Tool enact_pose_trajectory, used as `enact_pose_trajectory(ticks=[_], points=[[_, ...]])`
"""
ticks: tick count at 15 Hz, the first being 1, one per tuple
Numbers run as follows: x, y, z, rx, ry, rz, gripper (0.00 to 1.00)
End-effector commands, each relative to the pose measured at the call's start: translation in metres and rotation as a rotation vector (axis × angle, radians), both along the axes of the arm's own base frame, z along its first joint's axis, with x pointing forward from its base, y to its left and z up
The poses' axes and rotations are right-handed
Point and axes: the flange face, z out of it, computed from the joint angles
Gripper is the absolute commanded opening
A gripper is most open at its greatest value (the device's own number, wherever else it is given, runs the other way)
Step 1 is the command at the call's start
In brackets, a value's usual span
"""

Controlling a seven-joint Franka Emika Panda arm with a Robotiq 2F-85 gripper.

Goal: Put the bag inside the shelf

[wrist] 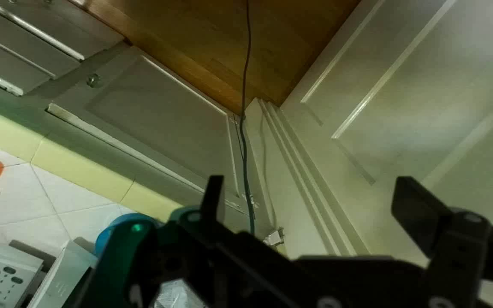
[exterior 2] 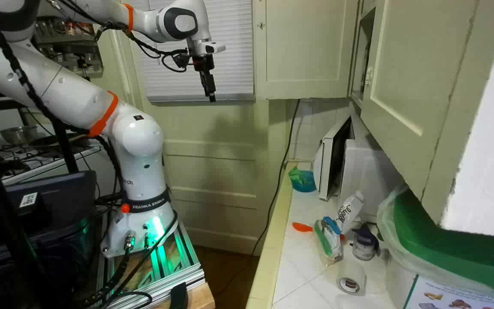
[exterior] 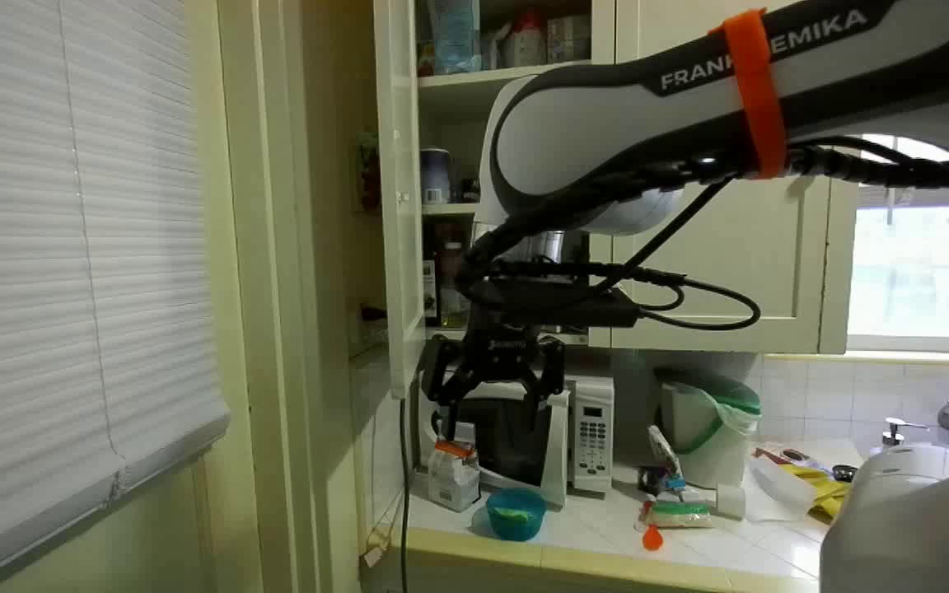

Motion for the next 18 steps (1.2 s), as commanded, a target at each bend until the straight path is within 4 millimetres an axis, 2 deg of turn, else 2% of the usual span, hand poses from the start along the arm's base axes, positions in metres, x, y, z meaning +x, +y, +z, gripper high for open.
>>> enact_pose_trajectory(ticks=[1,6,8,12,14,18], points=[[0.0,0.0,0.001,0.0,0.001,0.0,1.0],[0.0,0.0,0.001,0.0,0.001,0.0,1.0],[0.006,-0.026,-0.003,0.018,0.005,-0.074,1.0],[0.011,-0.117,-0.021,0.1,0.031,-0.29,1.0],[0.012,-0.171,-0.032,0.144,0.014,-0.407,1.0],[0.024,-0.259,-0.036,0.16,-0.131,-0.6,1.0]])
